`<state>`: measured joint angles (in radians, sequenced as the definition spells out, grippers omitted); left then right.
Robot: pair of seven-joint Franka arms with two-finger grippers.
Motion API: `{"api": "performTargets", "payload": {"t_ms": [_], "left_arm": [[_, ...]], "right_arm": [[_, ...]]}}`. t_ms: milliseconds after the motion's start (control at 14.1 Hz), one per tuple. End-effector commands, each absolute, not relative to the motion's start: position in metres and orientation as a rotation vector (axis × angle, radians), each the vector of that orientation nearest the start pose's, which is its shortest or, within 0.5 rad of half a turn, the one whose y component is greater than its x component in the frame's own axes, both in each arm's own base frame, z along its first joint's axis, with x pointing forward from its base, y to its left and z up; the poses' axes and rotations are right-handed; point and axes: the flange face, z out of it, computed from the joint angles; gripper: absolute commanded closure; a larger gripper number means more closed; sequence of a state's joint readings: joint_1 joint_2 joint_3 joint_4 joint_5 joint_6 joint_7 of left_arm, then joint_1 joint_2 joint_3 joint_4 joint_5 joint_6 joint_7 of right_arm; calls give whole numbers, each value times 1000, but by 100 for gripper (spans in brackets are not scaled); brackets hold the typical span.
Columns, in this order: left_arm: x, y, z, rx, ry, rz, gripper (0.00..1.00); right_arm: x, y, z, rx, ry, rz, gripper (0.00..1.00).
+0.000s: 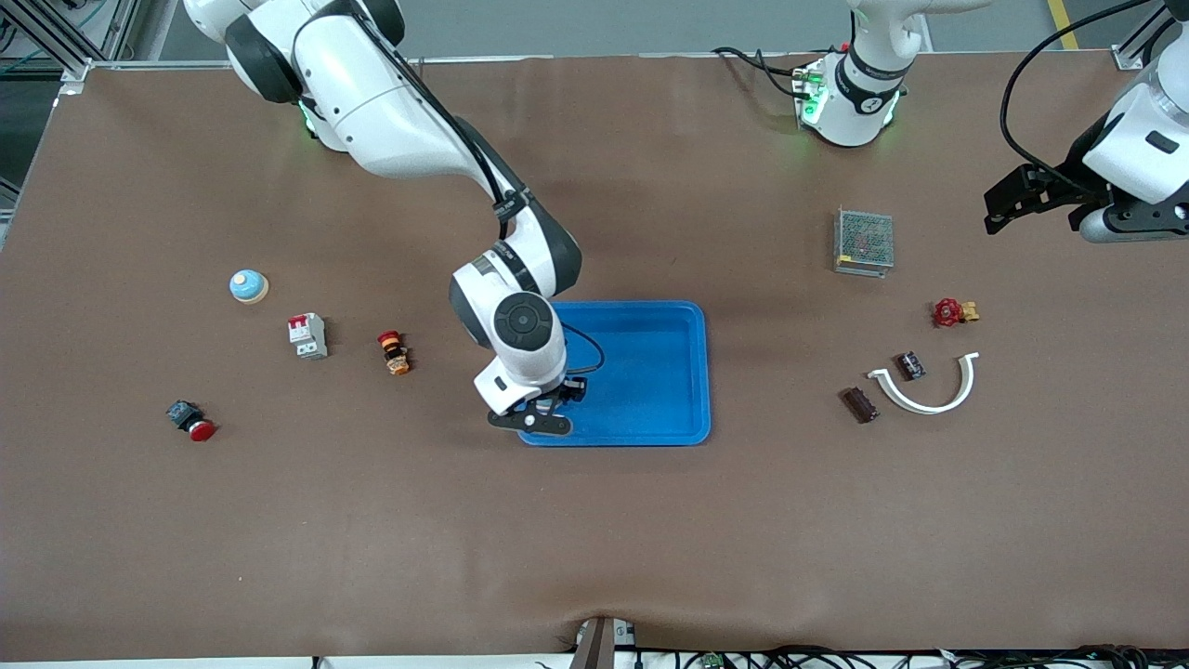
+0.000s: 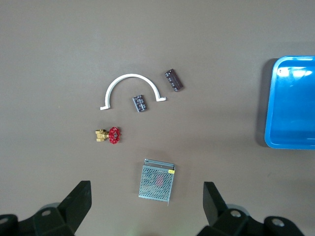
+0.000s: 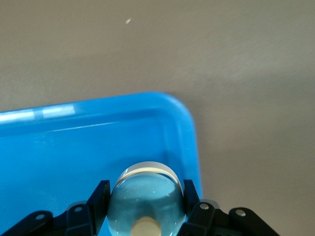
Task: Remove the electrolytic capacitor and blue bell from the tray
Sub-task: 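Lift the second bell out of the tray with the right gripper, then carry the second bell toward the first bell with the right gripper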
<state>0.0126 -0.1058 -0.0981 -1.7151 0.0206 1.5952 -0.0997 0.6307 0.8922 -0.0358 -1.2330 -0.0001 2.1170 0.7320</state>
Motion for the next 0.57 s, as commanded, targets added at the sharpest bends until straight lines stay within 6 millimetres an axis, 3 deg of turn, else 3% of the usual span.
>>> {"api": "performTargets", "payload": {"t_ms": [0, 213, 498], "left_arm": [[522, -45, 616, -3118, -39, 21, 0], [526, -44, 610, -3113, -40, 32, 0], [527, -46, 607, -3112, -35, 42, 0]], "right_arm": [[629, 407, 259, -3186, 166, 24, 100], [635, 388, 285, -3198, 140, 56, 100], [646, 345, 311, -3220, 67, 135, 100]]}}
